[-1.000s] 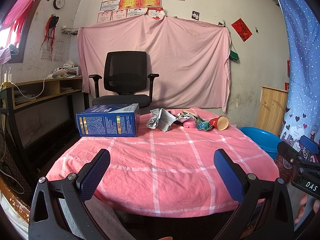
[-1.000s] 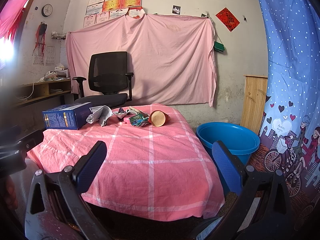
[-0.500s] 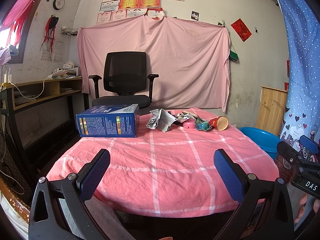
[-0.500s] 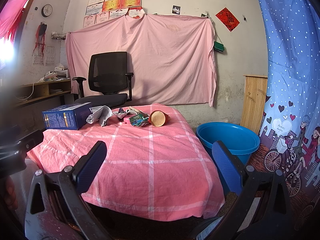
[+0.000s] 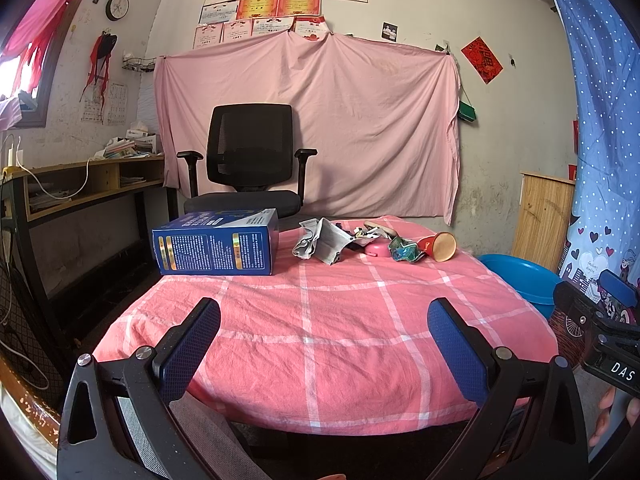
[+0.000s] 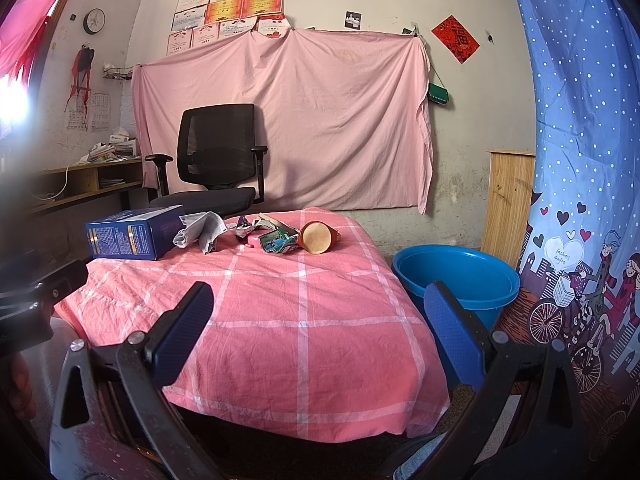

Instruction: Collect trash

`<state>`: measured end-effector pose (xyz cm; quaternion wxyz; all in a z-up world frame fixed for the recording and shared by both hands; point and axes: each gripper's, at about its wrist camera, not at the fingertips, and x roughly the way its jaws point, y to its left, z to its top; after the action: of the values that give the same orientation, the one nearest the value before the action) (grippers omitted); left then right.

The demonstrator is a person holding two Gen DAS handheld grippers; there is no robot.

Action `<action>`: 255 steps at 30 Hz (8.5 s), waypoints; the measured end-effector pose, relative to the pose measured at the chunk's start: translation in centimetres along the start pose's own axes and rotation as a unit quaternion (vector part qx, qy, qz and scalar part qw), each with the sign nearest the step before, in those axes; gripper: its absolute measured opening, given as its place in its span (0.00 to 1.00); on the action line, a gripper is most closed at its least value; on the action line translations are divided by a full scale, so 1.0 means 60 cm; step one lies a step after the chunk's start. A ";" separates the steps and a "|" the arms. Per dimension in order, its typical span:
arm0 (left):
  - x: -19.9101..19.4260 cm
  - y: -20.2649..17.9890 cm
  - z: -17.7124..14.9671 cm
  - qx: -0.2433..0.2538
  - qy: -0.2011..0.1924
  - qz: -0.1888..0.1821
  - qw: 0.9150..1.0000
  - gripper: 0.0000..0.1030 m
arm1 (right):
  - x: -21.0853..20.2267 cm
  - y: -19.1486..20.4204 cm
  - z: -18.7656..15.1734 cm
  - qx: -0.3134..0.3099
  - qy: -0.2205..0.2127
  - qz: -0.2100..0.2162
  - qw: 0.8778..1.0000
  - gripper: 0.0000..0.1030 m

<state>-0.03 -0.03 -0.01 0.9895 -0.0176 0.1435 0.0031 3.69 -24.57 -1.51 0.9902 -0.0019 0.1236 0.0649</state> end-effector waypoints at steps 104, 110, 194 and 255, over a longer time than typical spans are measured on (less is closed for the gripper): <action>0.489 0.029 0.080 0.011 0.123 0.059 0.991 0.00 | 0.504 -0.029 0.066 0.025 0.243 0.037 0.969 0.67; 0.442 0.012 0.081 0.004 0.113 0.044 0.993 0.00 | 0.477 -0.037 0.069 0.031 0.222 0.045 0.973 0.67; 0.369 -0.259 0.163 -0.027 0.003 -0.074 0.997 0.99 | 0.251 -0.293 0.092 0.100 -0.055 -0.025 0.993 1.00; 0.541 -0.019 0.110 -0.044 0.158 -0.075 0.984 0.53 | 0.548 -0.002 0.043 0.001 0.287 0.162 0.944 0.63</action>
<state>32.95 -0.91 -2.86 0.9501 -0.0724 0.2957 -0.0674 35.95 -20.40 -7.09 0.8891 0.0001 0.4010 0.2207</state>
